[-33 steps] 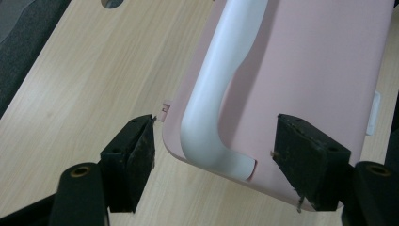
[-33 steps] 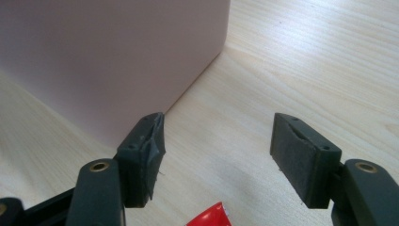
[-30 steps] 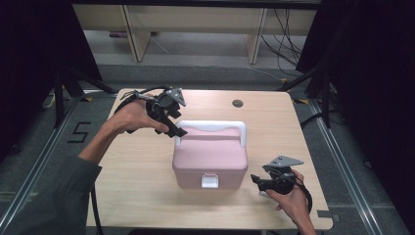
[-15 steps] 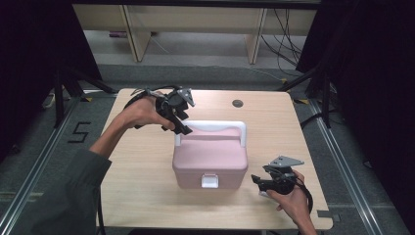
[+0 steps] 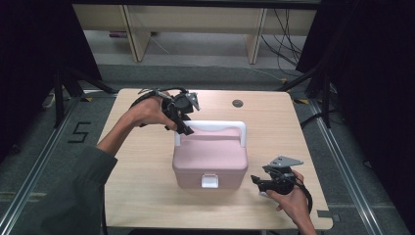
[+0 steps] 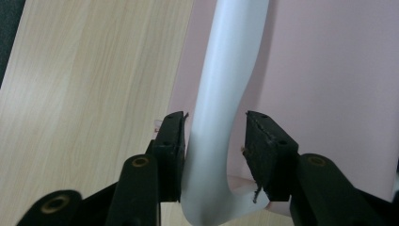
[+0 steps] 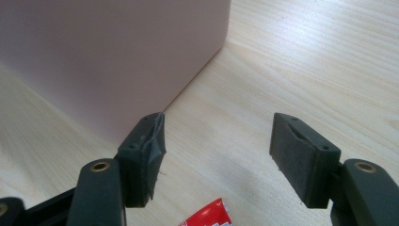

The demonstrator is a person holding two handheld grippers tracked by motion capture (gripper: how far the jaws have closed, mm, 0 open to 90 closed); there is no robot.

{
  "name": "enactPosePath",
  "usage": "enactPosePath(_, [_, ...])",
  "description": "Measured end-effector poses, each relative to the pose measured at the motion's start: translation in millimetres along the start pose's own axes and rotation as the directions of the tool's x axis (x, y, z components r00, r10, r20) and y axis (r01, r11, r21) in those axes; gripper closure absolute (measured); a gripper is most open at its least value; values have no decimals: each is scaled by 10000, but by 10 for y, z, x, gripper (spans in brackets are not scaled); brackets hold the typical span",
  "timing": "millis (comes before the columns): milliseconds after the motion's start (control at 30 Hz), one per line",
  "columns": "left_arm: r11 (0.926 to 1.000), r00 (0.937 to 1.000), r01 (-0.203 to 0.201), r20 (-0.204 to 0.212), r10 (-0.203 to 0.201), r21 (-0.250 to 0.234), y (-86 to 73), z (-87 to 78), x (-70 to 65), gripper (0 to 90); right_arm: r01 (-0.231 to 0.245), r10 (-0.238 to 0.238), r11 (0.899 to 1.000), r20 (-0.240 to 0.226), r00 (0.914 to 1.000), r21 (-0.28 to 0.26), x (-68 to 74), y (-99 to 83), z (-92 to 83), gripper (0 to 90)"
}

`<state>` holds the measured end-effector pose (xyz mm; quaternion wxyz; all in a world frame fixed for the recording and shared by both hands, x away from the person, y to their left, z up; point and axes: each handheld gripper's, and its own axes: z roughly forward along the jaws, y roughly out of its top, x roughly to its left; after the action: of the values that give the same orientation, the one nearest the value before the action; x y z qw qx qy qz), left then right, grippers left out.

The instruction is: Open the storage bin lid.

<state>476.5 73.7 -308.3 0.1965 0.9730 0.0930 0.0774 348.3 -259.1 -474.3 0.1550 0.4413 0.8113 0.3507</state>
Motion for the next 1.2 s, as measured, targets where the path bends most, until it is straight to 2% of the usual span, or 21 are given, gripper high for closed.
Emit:
enactPosePath(67, [9999, 10000, -3, -26, 3, 104, 20, -3, 17, 617, 172, -172, 9998, 25, 9998, -70, -10, -2, 9, 372])
enactPosePath(133, [9999, 10000, -20, -17, 20, 156, 25, -3, 24, 631, 77, -77, 10000, -16, 10000, -23, -2, -5, 8, 372])
enactPosePath(200, [9997, 10000, -76, 7, 76, 244, 35, -3, 37, 662, 280, -280, 9996, -10, 9996, -46, -20, -1, 6, 373])
enactPosePath(267, [9992, 9999, -111, 20, 111, 375, 51, -13, 50, 685, 229, -229, 9997, -43, 9997, -38, -20, 1, 8, 373])
enactPosePath(300, [9989, 9998, -178, 66, 175, 436, 68, -26, 51, 689, 17, -17, 10000, -87, 10000, 2, -7, 1, -3, 373])
enactPosePath(367, [9984, 9997, -235, 72, 231, 516, 78, -32, 50, 696, 15, -15, 10000, -29, 10000, -40, -7, 1, -9, 375])
enactPosePath(400, [9978, 9996, -294, 69, 290, 593, 90, -34, 49, 698, 238, -238, 9994, -5, 9997, -237, -28, -1, 3, 375])
enactPosePath(433, [9978, 9996, -294, 69, 290, 593, 90, -34, 49, 700, 238, -238, 9994, -5, 9997, -237, -28, -1, 3, 375])
enactPosePath(467, [9977, 9996, -293, 69, 290, 615, 94, -36, 48, 700, -7, 6, 10000, -99, 10000, -61, -19, 3, -11, 376])
enactPosePath(533, [9969, 9992, -385, 89, 380, 683, 112, -51, 46, 704, 149, -150, 9995, -46, 9999, -281, -38, 1, -20, 381])
enactPosePath(633, [9961, 9990, -455, 70, 451, 752, 129, -69, 36, 707, 262, -260, 9991, 43, 9997, -335, -60, 13, -62, 409])
enactPosePath(700, [9958, 9988, -499, 47, 497, 771, 134, -75, 34, 708, 193, -196, 9990, -62, 9998, -399, -64, 15, -72, 417])
enactPosePath(800, [9955, 9987, -515, 49, 513, 801, 149, -100, 29, 709, 196, -195, 9965, 25, 9998, -817, -91, 30, -124, 453])
enactPosePath(867, [9955, 9986, -532, 57, 529, 790, 153, -109, 32, 709, -97, 78, 9942, -184, 9998, -1072, -117, 46, -183, 488])
enactPosePath(1067, [9960, 9987, -480, 189, 467, 751, 156, -137, 66, 709, -107, 34, 9894, -510, 9987, -1448, -113, 72, -241, 548])
enactPosePath(1100, [9961, 9988, -471, 177, 459, 748, 158, -141, 70, 709, -115, 50, 9892, -447, 9990, -1463, -107, 78, -261, 559])
enactPosePath(1133, [9964, 9989, -444, 189, 431, 723, 160, -146, 74, 709, -252, 161, 9863, -570, 9982, -1630, -77, 98, -297, 574])
enactPosePath(1167, [9964, 9989, -432, 216, 417, 729, 164, -153, 78, 709, -252, 161, 9863, -570, 9982, -1630, -77, 98, -297, 574])
enactPosePath(1200, [9965, 9989, -439, 199, 426, 709, 168, -160, 85, 709, 129, -215, 9804, -418, 9989, -1964, -90, 129, -344, 593])
